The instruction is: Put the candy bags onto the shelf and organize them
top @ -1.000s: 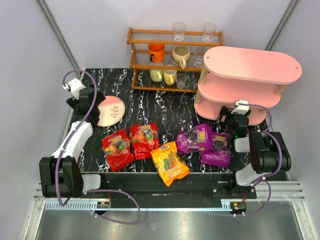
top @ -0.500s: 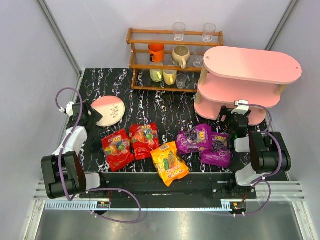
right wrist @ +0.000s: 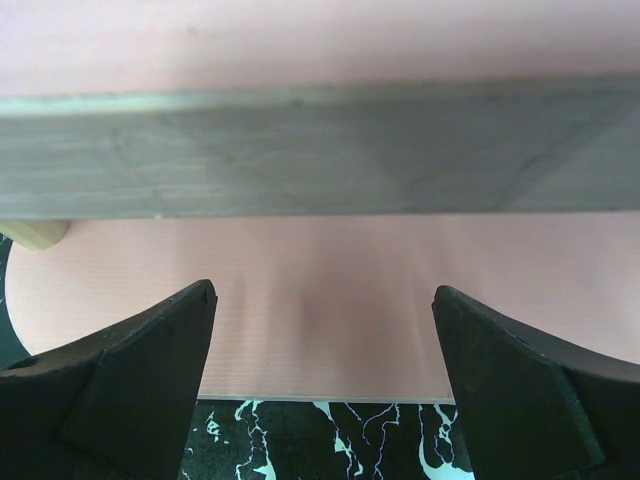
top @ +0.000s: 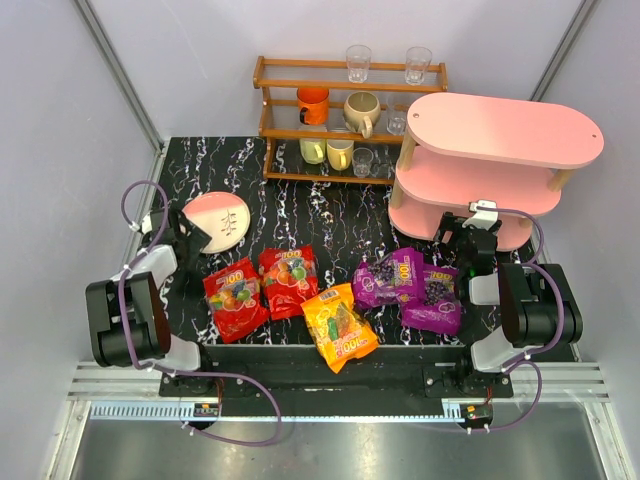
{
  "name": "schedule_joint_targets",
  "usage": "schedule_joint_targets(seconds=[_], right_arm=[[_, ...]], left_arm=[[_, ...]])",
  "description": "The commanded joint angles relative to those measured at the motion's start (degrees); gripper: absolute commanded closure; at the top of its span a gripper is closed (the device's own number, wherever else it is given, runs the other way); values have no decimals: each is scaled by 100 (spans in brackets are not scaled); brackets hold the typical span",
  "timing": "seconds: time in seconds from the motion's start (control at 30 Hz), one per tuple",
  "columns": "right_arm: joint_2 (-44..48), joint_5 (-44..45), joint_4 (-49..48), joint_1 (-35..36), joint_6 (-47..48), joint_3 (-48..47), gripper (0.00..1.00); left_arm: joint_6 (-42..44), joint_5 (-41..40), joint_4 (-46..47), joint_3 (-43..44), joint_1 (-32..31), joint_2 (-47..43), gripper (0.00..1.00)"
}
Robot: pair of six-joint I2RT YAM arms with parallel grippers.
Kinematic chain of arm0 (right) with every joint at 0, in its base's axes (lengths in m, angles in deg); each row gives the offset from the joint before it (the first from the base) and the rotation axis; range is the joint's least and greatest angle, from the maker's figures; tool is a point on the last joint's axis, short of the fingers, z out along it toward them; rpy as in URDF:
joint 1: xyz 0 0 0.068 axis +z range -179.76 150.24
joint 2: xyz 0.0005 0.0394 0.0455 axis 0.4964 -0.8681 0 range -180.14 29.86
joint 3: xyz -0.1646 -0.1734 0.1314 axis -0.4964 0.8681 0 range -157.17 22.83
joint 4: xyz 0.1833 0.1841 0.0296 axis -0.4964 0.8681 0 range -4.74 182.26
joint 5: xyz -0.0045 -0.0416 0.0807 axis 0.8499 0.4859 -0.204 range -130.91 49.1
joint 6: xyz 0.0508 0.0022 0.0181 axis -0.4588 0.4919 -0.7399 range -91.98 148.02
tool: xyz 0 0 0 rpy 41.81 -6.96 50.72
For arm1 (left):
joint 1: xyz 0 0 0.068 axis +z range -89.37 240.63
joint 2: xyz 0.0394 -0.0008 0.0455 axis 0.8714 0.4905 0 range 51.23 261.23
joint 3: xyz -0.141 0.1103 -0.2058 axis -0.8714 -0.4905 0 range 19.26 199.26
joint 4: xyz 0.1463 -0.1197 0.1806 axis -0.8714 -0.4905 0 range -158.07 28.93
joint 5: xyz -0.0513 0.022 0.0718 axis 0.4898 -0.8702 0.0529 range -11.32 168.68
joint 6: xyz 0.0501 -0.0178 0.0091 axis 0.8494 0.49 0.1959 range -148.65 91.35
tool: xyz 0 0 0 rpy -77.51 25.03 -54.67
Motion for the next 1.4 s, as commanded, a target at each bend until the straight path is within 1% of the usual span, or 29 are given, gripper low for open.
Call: schedule_joint_targets(seconds=[0.0,0.07,0.1,0.3,0.33,0.43,0.5,0.53,0.63,0.83,1.07,1.2,1.3,1.37], right_arm=[[11,21,-305,-24,53,-57,0],[11,38,-297,-24,53,-57,0],[20,21,-305,-24,62,-57,0],[11,20,-305,-24,53,-57,0],[20,29,-305,-24,53,-57,0],[11,29,-297,-24,53,-57,0],[11,21,-306,-24,53,-57,0],[11,29,-297,-24,53,-57,0],[20,29,-305,-24,62,-57,0],[20,20,-305,-24,62,-57,0],[11,29,-305,-24,53,-57,0],[20,12,-297,-24,62,-58,0],[20,20,-288,-24,53,-66,0],[11,20,-297,-24,62,-66,0]], left_arm=[[-110,126,362,183,39,213,15],[-128,117,380,244,39,354,22],[-137,117,379,306,39,450,27],[-259,91,371,446,39,758,45],[-294,82,371,455,39,785,51],[-347,90,379,569,39,978,59],[-382,99,379,675,48,1153,61],[-426,125,397,710,39,1206,65],[-523,222,441,886,48,1417,68],[-664,240,318,1509,39,1822,73],[-866,170,63,2537,83,2437,73],[-1085,283,19,2933,162,2832,74],[-1156,345,-25,3241,206,3035,78],[-1165,363,-77,3477,250,3175,85]])
